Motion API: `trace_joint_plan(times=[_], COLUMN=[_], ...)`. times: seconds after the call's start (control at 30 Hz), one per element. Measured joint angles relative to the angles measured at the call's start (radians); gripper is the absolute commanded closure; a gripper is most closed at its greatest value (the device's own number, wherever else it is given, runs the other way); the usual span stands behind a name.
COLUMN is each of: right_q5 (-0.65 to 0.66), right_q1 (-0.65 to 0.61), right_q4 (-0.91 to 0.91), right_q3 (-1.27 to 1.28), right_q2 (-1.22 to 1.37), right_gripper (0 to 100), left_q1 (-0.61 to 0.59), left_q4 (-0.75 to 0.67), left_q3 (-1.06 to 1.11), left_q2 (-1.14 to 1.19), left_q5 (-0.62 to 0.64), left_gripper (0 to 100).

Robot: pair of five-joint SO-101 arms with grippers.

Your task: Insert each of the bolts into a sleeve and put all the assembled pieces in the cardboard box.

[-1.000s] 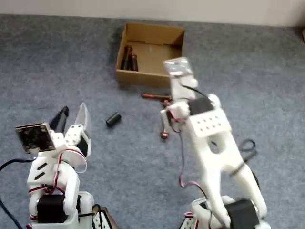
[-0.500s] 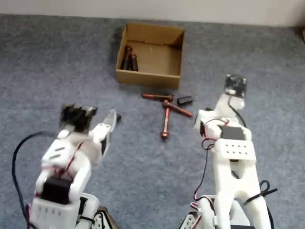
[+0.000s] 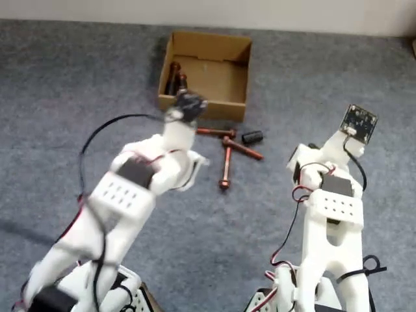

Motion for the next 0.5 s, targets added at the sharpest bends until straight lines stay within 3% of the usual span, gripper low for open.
trace_joint_plan(times=[0.5], right_q5=[0.0], right_q1=[0.0], right_q4=[0.0], right_q3=[0.0], right_q2=[0.0], right_gripper=[99.3], left_q1=[0.123], left_q4=[-0.002], left_q3=[-0.482], left_q2=[0.749], left_q5=[0.009], left_gripper=[77])
